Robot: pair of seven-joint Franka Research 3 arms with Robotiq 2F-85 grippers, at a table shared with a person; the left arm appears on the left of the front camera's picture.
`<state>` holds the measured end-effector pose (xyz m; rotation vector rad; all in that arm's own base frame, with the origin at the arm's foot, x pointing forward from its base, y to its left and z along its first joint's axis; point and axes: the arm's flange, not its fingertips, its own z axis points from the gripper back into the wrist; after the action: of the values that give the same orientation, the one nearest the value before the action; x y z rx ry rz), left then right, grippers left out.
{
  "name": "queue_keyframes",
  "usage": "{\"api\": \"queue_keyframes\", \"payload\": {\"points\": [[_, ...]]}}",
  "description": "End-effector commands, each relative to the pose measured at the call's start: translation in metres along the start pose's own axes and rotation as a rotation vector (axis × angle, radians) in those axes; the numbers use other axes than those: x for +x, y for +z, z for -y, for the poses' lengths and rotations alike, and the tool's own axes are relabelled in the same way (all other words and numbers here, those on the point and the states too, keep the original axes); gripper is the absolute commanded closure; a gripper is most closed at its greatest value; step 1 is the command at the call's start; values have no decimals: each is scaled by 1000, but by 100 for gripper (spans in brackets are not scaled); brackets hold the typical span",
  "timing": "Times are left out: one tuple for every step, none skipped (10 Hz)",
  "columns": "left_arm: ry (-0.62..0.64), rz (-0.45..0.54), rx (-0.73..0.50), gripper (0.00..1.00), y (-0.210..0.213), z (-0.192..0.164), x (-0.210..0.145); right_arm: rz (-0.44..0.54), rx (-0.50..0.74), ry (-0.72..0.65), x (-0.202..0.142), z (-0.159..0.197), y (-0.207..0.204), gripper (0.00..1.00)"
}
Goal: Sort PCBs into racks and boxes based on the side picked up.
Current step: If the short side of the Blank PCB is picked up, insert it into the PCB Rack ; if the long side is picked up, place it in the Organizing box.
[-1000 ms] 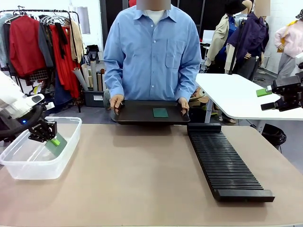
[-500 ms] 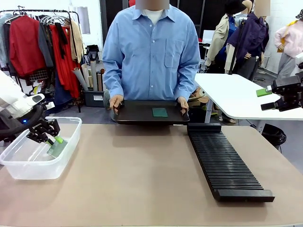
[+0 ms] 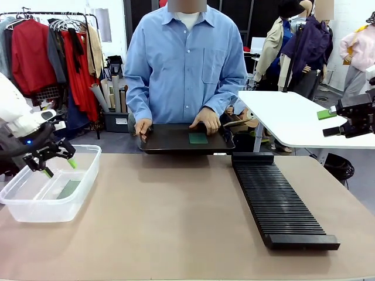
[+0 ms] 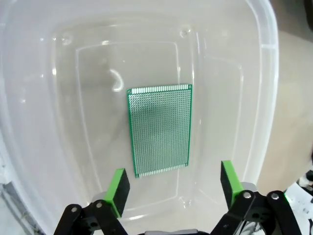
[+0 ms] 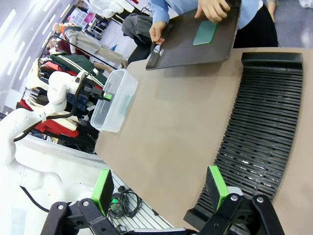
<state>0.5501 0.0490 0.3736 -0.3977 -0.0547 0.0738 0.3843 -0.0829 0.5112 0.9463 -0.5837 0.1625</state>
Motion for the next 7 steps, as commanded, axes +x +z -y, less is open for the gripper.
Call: {"api": "queue_keyframes", "payload": {"points": [[39, -31, 70, 0, 18, 23, -7, 23, 18, 4, 4, -2, -2, 0], [59, -35, 103, 0, 24, 30, -11, 23, 18, 4, 4, -2, -2, 0], [66, -33, 110, 0, 30, 36, -15, 23, 18, 4, 4, -2, -2, 0], [74, -33, 88, 0, 32, 40, -17, 23, 18, 4, 4, -2, -2, 0], [80, -26, 97, 0, 34, 42, -18, 23, 18, 4, 4, -2, -2, 0], [87, -20, 85, 0, 35, 43, -19, 23, 18, 4, 4, -2, -2, 0], [60, -24, 82, 0, 33, 42, -15, 23, 18, 4, 4, -2, -2, 0]]}}
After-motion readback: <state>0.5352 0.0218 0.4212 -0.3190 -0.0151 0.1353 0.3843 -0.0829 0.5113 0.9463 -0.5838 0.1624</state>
